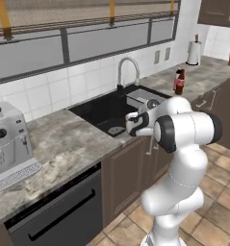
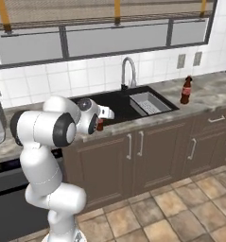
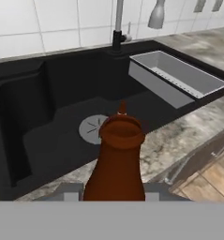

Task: Place the large bottle from the dining counter next to the other large bottle outside the sink, and place the small bottle from the dining counter next to the other small bottle inside the sink.

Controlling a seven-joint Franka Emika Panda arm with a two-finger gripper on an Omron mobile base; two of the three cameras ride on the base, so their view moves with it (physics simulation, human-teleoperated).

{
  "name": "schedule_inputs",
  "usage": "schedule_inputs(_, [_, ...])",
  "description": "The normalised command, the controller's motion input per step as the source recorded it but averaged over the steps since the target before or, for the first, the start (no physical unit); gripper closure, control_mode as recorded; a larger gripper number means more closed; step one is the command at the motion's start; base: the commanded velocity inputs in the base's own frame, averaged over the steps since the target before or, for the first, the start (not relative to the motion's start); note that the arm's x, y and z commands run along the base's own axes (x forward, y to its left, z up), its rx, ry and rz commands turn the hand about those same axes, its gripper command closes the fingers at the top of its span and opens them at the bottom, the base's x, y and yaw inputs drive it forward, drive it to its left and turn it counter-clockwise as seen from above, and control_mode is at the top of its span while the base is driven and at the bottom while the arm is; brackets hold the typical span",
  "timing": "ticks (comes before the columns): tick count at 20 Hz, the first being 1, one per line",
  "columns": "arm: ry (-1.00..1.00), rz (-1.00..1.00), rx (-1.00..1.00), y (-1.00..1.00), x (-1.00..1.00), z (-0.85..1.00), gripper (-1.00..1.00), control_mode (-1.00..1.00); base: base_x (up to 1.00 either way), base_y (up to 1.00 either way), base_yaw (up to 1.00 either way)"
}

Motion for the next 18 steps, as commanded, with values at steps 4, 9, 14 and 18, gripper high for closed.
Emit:
schedule_inputs(4, [0.0,0.0,0.0,0.0,0.0,0.0,1.0,1.0,0.49,-0.16,0.22])
schedule_inputs(9, [0.0,0.0,0.0,0.0,0.0,0.0,1.0,1.0,0.5,-0.28,0.24])
schedule_inputs(14, [0.0,0.0,0.0,0.0,0.0,0.0,1.0,1.0,0.46,-0.35,0.22])
schedule_inputs(18, [0.0,0.0,0.0,0.0,0.0,0.0,1.0,1.0,0.44,-0.29,0.22])
